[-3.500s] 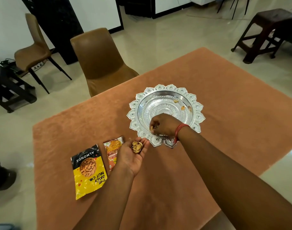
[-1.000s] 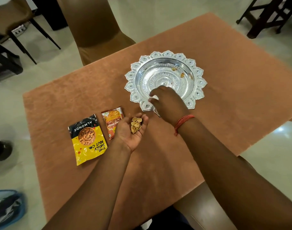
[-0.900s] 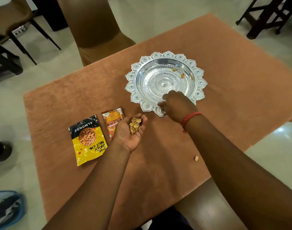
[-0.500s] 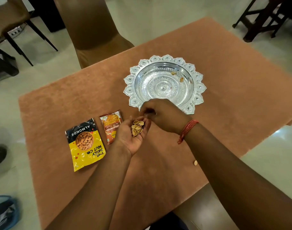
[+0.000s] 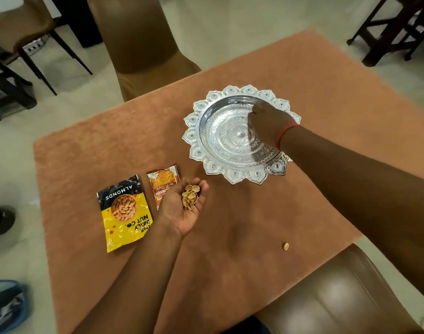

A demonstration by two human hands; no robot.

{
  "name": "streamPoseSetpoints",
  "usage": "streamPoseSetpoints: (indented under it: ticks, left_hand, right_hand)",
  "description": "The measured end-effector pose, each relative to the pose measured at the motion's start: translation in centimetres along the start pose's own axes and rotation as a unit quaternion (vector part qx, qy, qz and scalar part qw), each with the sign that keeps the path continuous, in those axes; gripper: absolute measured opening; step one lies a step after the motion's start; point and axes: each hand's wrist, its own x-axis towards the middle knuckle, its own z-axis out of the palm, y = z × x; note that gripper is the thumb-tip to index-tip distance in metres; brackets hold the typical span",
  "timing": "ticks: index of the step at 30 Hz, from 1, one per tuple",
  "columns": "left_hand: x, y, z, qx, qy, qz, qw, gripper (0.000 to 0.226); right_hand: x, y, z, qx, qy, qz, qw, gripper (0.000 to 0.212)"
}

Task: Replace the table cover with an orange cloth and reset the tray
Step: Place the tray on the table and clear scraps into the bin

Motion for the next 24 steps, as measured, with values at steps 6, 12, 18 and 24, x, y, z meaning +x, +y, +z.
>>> streamPoseSetpoints:
  ticks: [6, 12, 18, 24]
  left_hand:
    - [0.4, 0.0, 0.1, -0.005, 0.008, 0.001, 1.000, 0.028]
    - [1.1, -1.0, 0.3, 0.001, 0.003, -0.023, 1.000, 0.023]
    - [0.5, -1.4, 1.1, -0.005, -0.005, -0.017, 1.000, 0.029]
    - [0.1, -2.1, 1.4, 0.003, -0.009, -0.026, 1.000, 0.037]
  right_hand:
    - [-4.9, -0.2, 0.3, 0.045, 0.008, 0.014, 0.999, 0.020]
    - [-6.8, -3.3, -0.8, 0.099, -0.062, -0.024, 0.993, 0.010]
    - [-7.3, -6.8, -1.5, 0.222, -0.089, -0.064, 0.969, 0.022]
    - [-5.6, -7.4, -1.3, 0.316, -0.055, -0.042, 0.946, 0.018]
